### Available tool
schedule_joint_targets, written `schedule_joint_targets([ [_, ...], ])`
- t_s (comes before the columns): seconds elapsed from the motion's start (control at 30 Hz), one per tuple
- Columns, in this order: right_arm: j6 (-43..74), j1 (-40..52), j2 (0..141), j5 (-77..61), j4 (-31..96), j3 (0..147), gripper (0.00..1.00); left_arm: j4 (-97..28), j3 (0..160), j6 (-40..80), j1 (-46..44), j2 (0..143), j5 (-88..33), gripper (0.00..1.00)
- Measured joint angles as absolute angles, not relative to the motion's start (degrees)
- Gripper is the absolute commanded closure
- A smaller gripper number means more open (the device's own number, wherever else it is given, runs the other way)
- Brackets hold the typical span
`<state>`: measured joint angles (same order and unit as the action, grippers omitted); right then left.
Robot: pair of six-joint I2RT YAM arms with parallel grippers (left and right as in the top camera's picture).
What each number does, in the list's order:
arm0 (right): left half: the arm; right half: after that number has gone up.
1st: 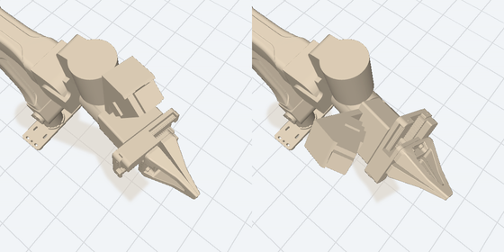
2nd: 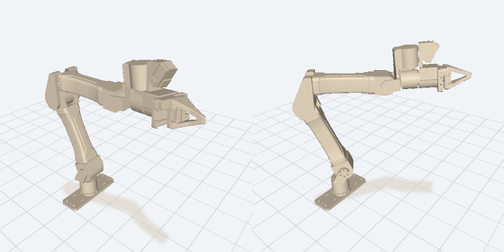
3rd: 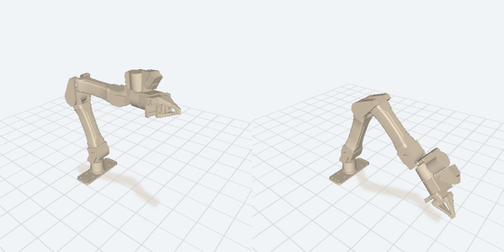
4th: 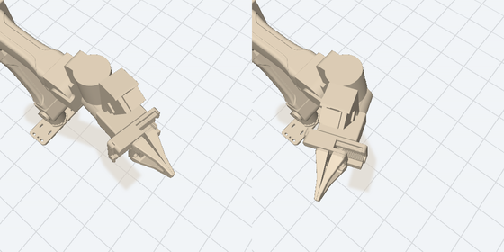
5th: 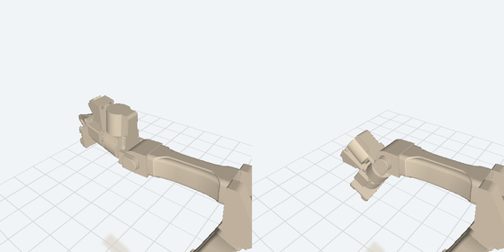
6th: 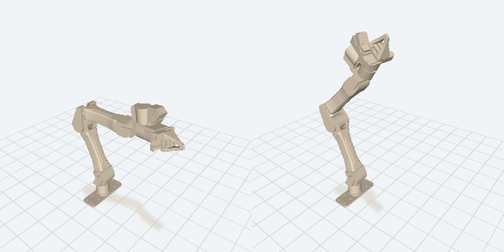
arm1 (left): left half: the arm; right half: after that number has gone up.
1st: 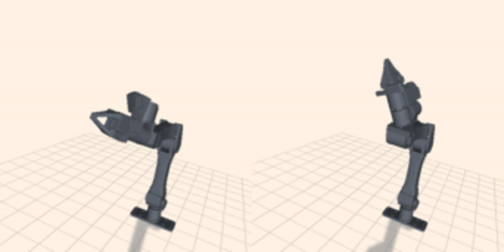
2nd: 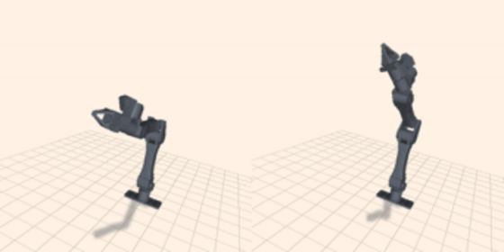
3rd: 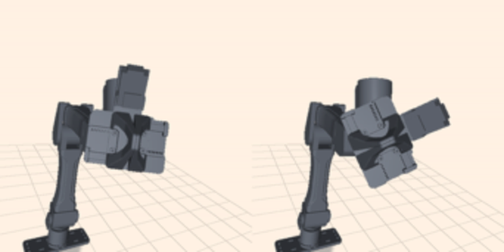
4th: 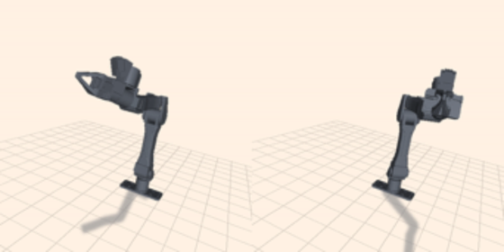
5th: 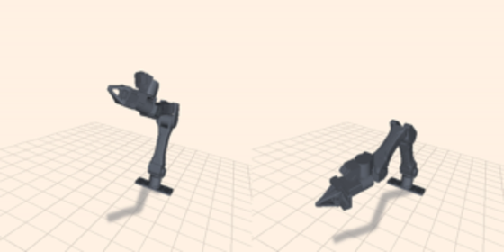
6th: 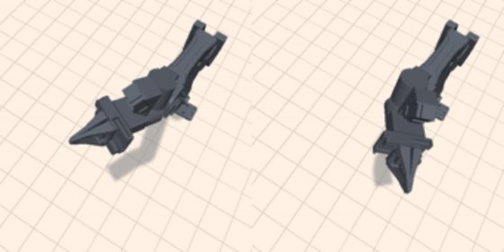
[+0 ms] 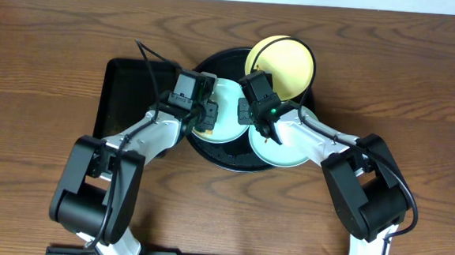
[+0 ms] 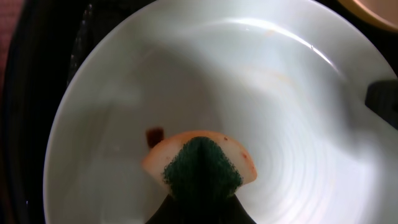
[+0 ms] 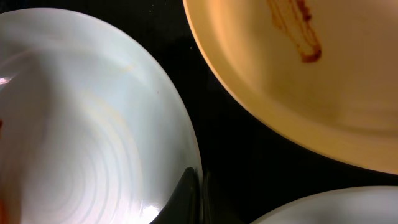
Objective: Clean dirty plates on tray and stack at the side
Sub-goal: 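Scrub the sauce smear on the mint-green plate with the sponge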
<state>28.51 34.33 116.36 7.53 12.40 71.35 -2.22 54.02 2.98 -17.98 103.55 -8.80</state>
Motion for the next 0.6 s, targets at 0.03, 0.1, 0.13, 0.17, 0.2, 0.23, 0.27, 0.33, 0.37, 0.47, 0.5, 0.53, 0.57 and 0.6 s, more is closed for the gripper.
schedule_joint_targets([
  [0.03,28.5,34.3,116.4,7.5,12.4,71.4,0.99,-1.5,54.0,3.0,-18.0,104.0,-8.8,0.92],
  [0.1,28.5,34.3,116.4,7.5,12.4,71.4,0.99,-0.3,54.0,3.0,-18.0,104.9,-8.7,0.92],
  [0.13,28.5,34.3,116.4,7.5,12.4,71.4,0.99,0.2,54.0,3.0,-18.0,105.3,-8.6,0.92],
  [0.17,28.5,34.3,116.4,7.5,12.4,71.4,0.99,0.7,54.0,3.0,-18.0,105.5,-8.6,0.92],
  [0.2,28.5,34.3,116.4,7.5,12.5,71.4,0.99,1.0,54.0,3.0,-18.0,105.7,-8.5,0.92],
  [0.23,28.5,34.3,116.4,7.6,12.5,71.4,0.99,1.3,54.0,3.0,-18.0,105.8,-8.3,0.92],
  [0.27,28.5,34.3,116.4,7.6,12.5,71.4,0.99,1.5,54.0,3.0,-18.0,105.8,-7.8,0.92],
  [0.33,28.5,34.3,116.4,7.6,12.5,71.4,0.99,2.1,54.0,3.0,-18.1,106.0,-6.6,0.92],
  [0.37,28.5,34.3,116.4,7.6,12.5,71.4,0.99,2.4,54.0,3.0,-18.1,106.1,-6.0,0.92],
  [0.47,28.6,34.3,116.4,7.6,12.5,71.4,0.99,3.5,54.0,3.0,-18.1,106.3,-4.9,0.92],
  [0.5,28.7,34.3,116.4,7.6,12.5,71.4,0.99,3.9,54.0,3.0,-18.1,106.4,-4.5,0.92],
  [0.53,28.7,34.3,116.4,7.6,12.5,71.4,0.99,4.2,54.0,3.0,-18.1,106.4,-4.3,0.92],
  [0.57,28.7,34.3,116.4,7.6,12.5,71.4,0.99,4.6,54.0,3.0,-18.1,106.5,-4.0,0.92],
  [0.6,28.7,34.3,116.4,7.6,12.5,71.4,0.99,5.4,54.0,3.0,-18.1,106.6,-3.8,0.92],
])
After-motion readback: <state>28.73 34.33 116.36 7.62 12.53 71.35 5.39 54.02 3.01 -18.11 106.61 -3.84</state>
